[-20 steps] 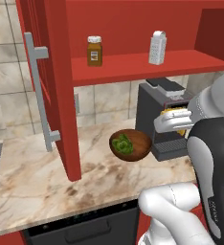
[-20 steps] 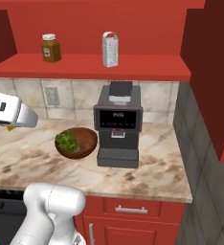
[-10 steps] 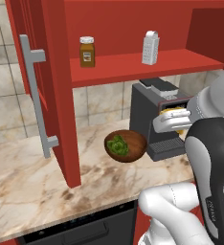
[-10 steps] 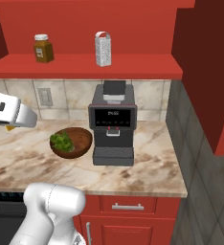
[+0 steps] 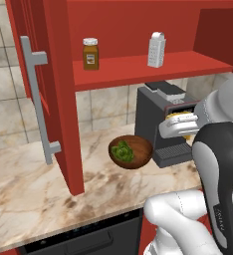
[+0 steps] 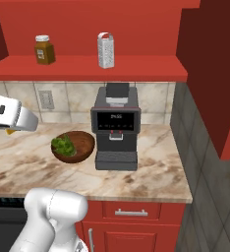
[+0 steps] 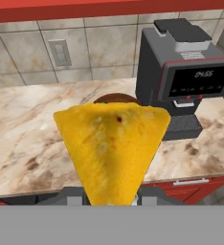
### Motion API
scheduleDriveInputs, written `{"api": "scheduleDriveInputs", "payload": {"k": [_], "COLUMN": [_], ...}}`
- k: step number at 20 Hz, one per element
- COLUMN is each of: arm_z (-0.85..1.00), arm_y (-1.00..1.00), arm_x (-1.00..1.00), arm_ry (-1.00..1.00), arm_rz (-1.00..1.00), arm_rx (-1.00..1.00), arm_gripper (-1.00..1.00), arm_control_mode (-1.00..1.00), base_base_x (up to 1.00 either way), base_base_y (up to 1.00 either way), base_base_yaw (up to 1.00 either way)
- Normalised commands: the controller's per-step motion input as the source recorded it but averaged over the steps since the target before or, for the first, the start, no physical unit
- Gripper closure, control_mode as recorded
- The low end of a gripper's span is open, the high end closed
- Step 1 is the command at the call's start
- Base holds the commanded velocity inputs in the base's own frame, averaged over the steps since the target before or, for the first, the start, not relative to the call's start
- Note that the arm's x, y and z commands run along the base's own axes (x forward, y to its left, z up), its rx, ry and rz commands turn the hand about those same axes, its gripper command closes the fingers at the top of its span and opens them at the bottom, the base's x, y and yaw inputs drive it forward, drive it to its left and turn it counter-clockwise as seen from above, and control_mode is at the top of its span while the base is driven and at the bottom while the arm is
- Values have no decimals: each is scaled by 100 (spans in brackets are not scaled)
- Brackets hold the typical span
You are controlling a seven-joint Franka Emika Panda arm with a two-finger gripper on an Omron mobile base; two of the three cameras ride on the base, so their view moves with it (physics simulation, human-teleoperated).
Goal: Pick the cheese from the fridge and the cheese grater from the cabinet and place them next to the salad bowl.
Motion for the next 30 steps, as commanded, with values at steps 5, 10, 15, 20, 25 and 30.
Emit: {"api": "scheduleDriveInputs", "payload": {"k": [5, 10, 15, 20, 25, 30], "arm_z": [0, 2, 0, -52, -93, -99], "arm_y": [0, 8, 0, 0, 0, -1], "arm_x": [0, 63, 60, -1, -1, -4], "arm_ry": [0, 34, 28, -8, -2, -5], "arm_rz": [0, 0, 0, 0, 5, 9], "arm_rx": [0, -4, -3, 0, 0, 3], "arm_gripper": [100, 100, 100, 100, 100, 100], "arm_control_mode": [-100, -100, -100, -100, -100, -100], "base_base_x": [0, 0, 0, 0, 0, 0], "base_base_y": [0, 0, 0, 0, 0, 0], "base_base_yaw": [0, 0, 0, 0, 0, 0]}}
